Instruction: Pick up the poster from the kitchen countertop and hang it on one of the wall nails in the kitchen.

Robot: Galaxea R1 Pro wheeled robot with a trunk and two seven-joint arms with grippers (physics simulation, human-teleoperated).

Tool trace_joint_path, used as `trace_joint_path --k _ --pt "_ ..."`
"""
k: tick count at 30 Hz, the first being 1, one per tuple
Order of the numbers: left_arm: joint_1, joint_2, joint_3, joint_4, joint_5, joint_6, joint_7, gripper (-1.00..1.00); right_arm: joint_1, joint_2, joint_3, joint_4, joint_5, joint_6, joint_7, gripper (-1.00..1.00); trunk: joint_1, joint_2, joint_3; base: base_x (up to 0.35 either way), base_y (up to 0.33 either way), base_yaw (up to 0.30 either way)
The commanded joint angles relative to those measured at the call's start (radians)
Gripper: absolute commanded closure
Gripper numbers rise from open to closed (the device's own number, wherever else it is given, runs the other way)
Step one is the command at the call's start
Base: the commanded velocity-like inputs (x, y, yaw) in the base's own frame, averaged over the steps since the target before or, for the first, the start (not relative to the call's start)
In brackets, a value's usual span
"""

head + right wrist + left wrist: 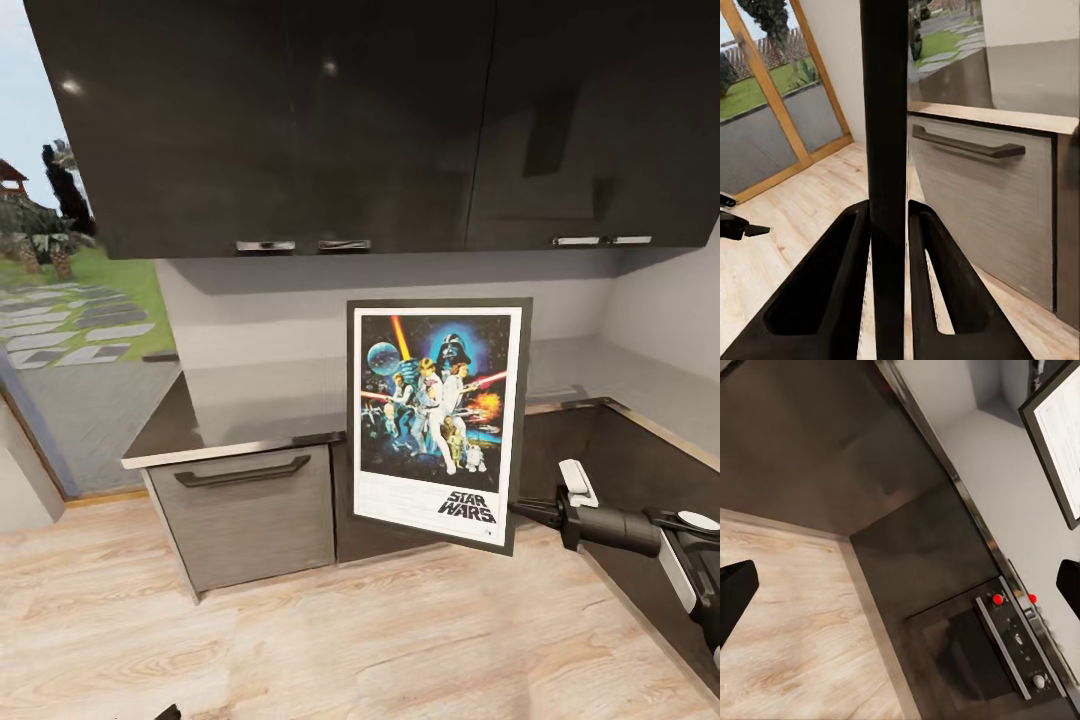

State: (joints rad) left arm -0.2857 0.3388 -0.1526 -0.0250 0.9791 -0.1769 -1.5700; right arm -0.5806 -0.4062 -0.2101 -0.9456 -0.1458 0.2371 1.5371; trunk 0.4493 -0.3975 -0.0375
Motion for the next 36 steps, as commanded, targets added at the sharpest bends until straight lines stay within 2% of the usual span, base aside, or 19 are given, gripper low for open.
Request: trace_joint_path --k 1,32,36 --pt "-0.001 0.000 -0.008 0.000 0.009 -0.010 -0.001 -1.00 -0.001 0.000 0.000 -0.001 -0.002 0.014 0.006 1.00 0.001 -0.002 -0.002 0.000 0.272 0.234" --pt "-0.001 0.002 -0.008 0.000 0.009 -0.010 -0.001 -1.00 -0.001 0.000 0.003 -0.001 -0.001 0.014 0.005 1.00 0.001 -0.002 -0.002 0.000 0.290 0.283" --pt "-0.001 0.002 -0.008 0.000 0.009 -0.010 -0.001 -1.00 -0.001 0.000 0.001 0.000 -0.001 0.014 0.005 1.00 0.001 -0.002 -0.002 0.000 0.292 0.127"
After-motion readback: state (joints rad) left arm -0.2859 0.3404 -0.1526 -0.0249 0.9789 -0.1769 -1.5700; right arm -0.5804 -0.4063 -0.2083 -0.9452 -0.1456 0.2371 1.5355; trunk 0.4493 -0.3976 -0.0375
